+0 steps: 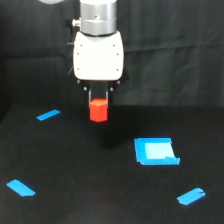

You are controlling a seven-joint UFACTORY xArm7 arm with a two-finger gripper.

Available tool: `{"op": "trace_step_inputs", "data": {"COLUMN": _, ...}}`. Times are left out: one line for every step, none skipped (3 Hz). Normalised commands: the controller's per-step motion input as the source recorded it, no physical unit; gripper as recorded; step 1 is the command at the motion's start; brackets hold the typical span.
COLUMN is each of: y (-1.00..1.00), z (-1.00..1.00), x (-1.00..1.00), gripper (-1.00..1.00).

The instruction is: Pick up the red object from the table

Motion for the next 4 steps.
{"op": "trace_step_inputs", "data": {"y": 0.04, "z": 0.91, "x": -0.11, "gripper": -0.97}}
{"op": "trace_step_inputs", "data": {"y": -0.03, "z": 0.56, "x": -0.13, "gripper": -0.99}}
{"op": "trace_step_inputs", "data": {"y": -0.13, "z": 0.37, "x": -0.11, "gripper": -0.98}}
{"op": "trace_step_inputs", "data": {"y": -0.12, "z": 0.31, "x": -0.06, "gripper": -0.95}}
